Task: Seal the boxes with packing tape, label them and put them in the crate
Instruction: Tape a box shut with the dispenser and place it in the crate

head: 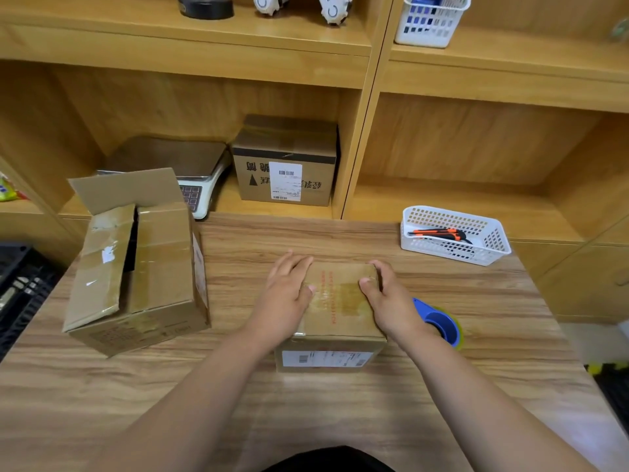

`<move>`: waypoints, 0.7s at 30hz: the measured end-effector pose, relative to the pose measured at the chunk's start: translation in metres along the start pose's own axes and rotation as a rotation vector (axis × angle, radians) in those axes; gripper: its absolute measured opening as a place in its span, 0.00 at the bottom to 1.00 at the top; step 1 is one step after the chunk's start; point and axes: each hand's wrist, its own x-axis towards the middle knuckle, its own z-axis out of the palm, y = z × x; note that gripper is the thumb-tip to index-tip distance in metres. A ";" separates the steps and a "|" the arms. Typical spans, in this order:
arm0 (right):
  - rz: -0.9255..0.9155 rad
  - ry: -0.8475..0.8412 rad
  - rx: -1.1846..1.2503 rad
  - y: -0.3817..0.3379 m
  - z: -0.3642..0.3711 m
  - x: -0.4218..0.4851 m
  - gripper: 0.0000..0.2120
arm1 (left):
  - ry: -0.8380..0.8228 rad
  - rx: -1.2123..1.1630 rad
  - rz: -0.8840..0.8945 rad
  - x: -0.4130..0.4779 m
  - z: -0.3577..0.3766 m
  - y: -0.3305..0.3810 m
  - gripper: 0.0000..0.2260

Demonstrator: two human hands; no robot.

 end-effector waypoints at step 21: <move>0.041 0.032 -0.729 -0.037 0.015 0.027 0.22 | 0.030 -0.687 -0.558 -0.008 -0.007 0.011 0.29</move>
